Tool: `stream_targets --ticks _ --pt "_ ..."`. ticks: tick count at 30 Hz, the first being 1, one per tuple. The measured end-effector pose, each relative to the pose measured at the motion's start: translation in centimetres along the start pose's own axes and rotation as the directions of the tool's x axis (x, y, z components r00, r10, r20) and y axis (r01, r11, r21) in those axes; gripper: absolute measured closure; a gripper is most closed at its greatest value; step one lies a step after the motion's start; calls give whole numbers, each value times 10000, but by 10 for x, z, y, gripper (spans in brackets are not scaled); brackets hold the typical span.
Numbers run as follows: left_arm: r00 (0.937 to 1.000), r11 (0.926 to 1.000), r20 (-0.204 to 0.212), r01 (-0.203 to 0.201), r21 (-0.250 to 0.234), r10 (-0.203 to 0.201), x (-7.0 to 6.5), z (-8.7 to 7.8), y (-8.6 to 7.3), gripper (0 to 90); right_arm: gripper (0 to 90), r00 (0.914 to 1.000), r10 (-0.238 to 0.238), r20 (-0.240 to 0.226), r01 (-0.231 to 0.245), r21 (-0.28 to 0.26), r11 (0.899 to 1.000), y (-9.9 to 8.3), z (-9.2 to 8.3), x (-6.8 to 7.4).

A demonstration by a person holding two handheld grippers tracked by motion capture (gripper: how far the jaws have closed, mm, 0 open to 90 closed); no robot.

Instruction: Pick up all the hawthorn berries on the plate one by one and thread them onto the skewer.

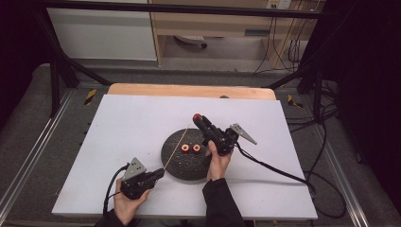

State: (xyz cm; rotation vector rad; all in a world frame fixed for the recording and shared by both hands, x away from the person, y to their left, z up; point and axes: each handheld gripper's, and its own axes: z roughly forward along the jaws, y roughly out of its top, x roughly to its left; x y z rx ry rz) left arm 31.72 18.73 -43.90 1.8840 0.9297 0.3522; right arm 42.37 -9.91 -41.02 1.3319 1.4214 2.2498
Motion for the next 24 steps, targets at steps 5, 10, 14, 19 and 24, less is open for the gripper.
stream_targets --ticks 5,10,14,19,24 --pt "10000 10000 70 -71 8 71 -4 1 0 882 617 10000 -30 1 30 48 10000 -1 0 0" --pt "10000 10000 82 -45 19 45 -4 2 0 882 617 10000 0 -14 0 97 10000 -3 0 -1" --pt "9999 10000 119 -58 42 58 -6 3 0 882 617 10000 3 -18 -3 74 10000 -4 0 -1" --pt "9999 10000 133 -54 34 53 -7 4 1 882 617 9999 90 -90 -90 39 10000 -4 0 0" --pt "9999 10000 139 -60 -18 60 -8 4 1 882 617 9998 116 -133 -116 24 9999 -5 -1 1"
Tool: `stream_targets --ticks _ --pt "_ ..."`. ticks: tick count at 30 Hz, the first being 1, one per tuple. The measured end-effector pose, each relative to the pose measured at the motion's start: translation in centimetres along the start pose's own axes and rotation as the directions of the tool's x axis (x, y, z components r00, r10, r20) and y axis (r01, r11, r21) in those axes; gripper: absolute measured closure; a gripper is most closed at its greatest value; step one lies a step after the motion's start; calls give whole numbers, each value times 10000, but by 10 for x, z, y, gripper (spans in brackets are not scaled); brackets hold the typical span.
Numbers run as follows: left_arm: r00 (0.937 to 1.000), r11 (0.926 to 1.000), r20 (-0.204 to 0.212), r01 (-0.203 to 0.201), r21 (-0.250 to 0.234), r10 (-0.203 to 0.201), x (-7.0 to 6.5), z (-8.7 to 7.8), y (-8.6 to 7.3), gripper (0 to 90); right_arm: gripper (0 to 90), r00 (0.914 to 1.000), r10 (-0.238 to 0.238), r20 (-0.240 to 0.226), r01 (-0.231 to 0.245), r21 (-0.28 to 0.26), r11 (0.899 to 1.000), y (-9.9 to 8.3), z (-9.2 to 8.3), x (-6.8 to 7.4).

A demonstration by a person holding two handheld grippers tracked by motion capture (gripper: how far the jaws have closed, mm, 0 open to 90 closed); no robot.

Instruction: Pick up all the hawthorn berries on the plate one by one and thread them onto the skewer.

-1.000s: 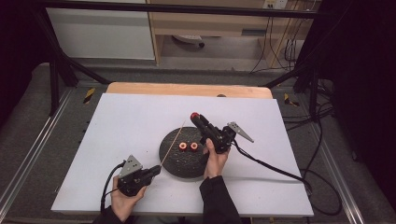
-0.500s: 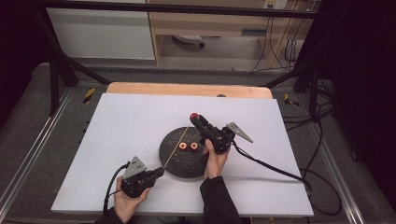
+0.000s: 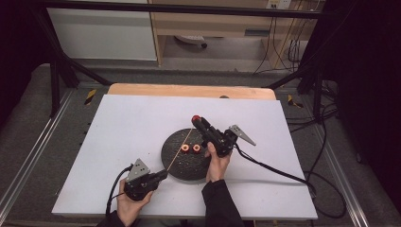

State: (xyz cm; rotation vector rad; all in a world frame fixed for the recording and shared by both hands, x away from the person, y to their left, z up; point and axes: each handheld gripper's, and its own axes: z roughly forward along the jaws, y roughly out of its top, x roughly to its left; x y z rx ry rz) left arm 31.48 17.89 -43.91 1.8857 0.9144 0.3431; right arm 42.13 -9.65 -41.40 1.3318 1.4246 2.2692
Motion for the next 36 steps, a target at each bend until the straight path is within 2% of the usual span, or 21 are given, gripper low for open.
stream_targets --ticks 18,28,36 --pt "9995 9991 -256 193 -380 -202 -9 5 8 882 618 9997 211 -143 -208 180 9996 -6 -2 2" --pt "9989 9980 -276 352 -527 -367 -11 15 25 883 618 9993 297 -241 -285 468 9985 -8 -5 3" --pt "9991 9980 -320 274 -578 -293 -11 21 38 883 618 9991 320 -291 -301 616 9976 -9 -7 5"
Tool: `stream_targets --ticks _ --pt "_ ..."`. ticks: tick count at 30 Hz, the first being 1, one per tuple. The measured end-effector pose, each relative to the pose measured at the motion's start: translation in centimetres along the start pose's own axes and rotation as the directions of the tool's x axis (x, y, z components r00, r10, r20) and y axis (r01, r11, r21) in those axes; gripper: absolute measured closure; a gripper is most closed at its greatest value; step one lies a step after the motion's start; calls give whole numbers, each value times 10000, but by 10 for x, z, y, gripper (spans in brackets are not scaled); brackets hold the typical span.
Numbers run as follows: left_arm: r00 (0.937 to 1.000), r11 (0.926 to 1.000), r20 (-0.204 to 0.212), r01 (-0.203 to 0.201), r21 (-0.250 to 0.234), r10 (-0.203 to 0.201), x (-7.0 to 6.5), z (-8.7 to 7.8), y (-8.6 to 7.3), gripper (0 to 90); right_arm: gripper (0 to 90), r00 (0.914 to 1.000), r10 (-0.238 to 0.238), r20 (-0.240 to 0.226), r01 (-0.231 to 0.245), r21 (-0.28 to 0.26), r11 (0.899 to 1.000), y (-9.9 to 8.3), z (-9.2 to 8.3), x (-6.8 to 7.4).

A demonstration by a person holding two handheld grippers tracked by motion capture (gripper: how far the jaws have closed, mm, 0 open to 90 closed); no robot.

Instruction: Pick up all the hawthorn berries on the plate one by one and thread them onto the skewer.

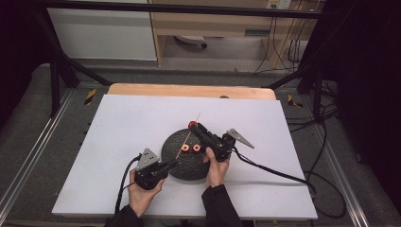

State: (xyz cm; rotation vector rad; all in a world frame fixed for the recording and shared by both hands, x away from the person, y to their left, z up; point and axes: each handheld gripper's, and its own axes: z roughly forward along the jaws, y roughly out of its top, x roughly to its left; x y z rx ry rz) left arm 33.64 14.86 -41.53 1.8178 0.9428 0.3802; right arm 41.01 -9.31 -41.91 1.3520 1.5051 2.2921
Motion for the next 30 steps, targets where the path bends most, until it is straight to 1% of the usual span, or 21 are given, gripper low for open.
stream_targets --ticks 5,8,12,21,26,30 --pt "10000 10000 -20 -36 -32 36 -1 6 9 883 618 10000 28 0 -28 97 9999 -1 -1 2" --pt "10000 10000 -44 -54 -62 54 -1 9 14 882 618 10000 -39 0 39 173 9998 -2 -2 2" --pt "10000 10000 -30 -69 -64 68 -1 12 20 883 618 10000 15 -22 -15 300 9995 -5 -3 3" --pt "10000 9999 69 -52 -135 53 -1 17 28 883 618 9999 -96 -37 97 487 9988 -8 -6 5" --pt "9999 9998 64 -111 -140 112 -2 19 31 883 618 9998 -173 -49 176 692 9974 -11 -8 7" --pt "9999 9998 68 -72 -193 74 -2 21 32 883 617 9997 -241 -68 246 853 9961 -14 -10 8"
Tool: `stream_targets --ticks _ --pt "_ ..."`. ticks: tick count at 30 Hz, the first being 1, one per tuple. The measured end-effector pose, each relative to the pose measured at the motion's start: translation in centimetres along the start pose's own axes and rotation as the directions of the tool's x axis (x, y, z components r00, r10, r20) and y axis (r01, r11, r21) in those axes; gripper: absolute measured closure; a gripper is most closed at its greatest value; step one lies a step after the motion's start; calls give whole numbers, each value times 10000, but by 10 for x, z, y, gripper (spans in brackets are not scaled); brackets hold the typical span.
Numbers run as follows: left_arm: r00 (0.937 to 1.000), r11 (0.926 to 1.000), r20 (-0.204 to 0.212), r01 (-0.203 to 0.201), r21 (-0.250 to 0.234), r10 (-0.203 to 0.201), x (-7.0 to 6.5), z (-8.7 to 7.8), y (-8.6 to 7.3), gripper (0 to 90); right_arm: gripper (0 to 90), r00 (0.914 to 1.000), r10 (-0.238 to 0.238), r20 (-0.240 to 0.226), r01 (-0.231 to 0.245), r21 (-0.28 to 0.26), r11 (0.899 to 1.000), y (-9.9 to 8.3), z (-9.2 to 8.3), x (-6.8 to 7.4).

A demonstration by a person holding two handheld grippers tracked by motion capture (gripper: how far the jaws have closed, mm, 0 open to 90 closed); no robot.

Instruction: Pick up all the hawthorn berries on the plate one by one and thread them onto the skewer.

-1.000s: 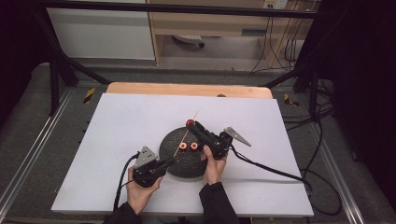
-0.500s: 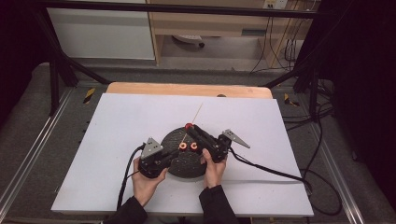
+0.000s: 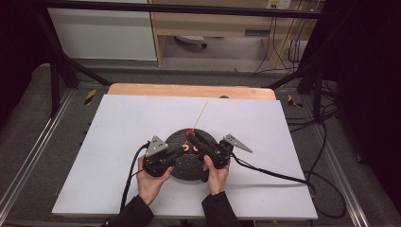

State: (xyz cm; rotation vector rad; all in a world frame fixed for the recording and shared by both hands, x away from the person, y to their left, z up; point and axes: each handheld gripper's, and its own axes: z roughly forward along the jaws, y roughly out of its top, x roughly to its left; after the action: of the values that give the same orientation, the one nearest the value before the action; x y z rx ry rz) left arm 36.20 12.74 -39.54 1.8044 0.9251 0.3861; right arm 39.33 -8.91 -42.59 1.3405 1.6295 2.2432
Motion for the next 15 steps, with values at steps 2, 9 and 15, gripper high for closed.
stream_targets --ticks 2,9,15 --pt "10000 10000 7 -32 6 32 -1 1 1 883 617 10000 -69 -4 69 112 9999 -2 -1 1" --pt "9999 9999 19 -108 26 108 -2 2 2 883 617 9998 -187 -4 187 397 9990 -5 -4 3" --pt "9999 9999 86 -137 66 136 -1 2 1 883 612 9998 -222 26 220 599 9980 -5 -4 3"
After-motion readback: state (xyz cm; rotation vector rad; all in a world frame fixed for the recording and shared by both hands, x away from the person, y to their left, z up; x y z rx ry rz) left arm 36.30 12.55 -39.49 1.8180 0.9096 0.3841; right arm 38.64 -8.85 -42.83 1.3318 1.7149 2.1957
